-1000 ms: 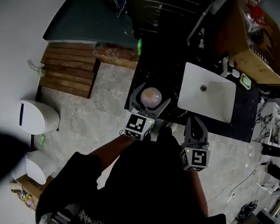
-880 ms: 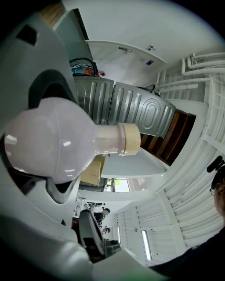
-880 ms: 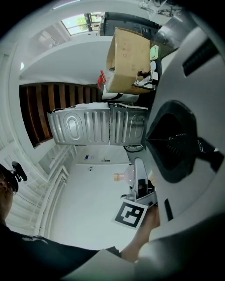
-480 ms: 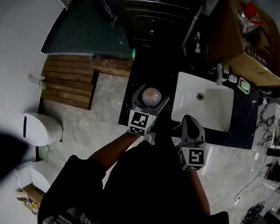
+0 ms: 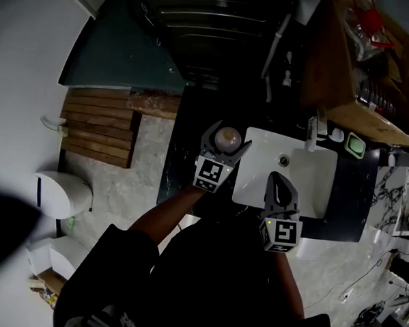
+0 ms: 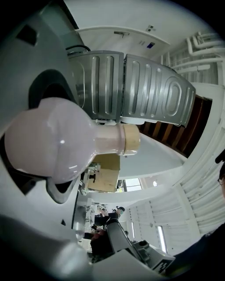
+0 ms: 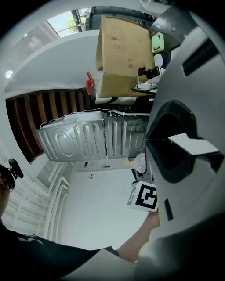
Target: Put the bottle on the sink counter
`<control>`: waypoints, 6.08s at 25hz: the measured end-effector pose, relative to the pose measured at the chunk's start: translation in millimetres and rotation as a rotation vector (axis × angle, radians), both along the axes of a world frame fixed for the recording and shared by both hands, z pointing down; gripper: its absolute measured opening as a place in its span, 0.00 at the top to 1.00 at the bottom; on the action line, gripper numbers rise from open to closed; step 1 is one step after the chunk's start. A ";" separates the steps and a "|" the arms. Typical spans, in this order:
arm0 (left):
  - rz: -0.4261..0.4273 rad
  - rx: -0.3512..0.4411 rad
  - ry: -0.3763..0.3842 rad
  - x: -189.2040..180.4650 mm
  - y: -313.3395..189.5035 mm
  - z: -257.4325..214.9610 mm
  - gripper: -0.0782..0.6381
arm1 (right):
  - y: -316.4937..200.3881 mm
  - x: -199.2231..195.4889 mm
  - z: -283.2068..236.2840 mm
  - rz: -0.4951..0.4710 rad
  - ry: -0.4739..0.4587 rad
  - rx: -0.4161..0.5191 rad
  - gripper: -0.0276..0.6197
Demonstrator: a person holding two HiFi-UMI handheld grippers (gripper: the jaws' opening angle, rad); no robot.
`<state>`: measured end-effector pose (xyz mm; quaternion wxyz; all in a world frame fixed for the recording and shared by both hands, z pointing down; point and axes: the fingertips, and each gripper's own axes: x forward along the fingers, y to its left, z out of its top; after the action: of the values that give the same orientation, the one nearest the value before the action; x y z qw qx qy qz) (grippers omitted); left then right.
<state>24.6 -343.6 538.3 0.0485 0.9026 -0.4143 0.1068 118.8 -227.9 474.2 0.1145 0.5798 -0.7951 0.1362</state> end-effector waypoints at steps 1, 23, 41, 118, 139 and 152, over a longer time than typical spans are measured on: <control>-0.010 -0.013 -0.007 2.3 -10.1 7.3 0.34 | -8.0 5.3 3.2 -0.001 0.003 -0.007 0.90; -0.038 -0.258 -0.181 3.0 -80.7 126.6 0.34 | -117.7 2.4 56.2 -0.123 0.019 -0.049 0.90; 0.035 -0.323 -0.340 6.7 -74.2 143.8 0.34 | -122.3 -5.1 57.4 -0.127 -0.021 -0.058 0.90; -0.007 -0.137 0.290 -122.8 232.3 -112.0 0.87 | 151.4 -98.9 -50.2 -0.036 0.023 0.053 0.90; -0.065 -0.020 0.226 -72.5 378.5 -147.5 0.87 | 281.9 -79.6 -84.8 -0.126 0.016 0.154 0.90; -0.162 -0.033 0.135 13.5 567.6 -135.4 0.87 | 450.6 -6.1 -75.9 -0.128 -0.039 0.185 0.90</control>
<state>38.1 224.0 402.9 0.0995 0.8704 -0.4798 0.0485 112.7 222.7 398.3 0.0537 0.5331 -0.8417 0.0661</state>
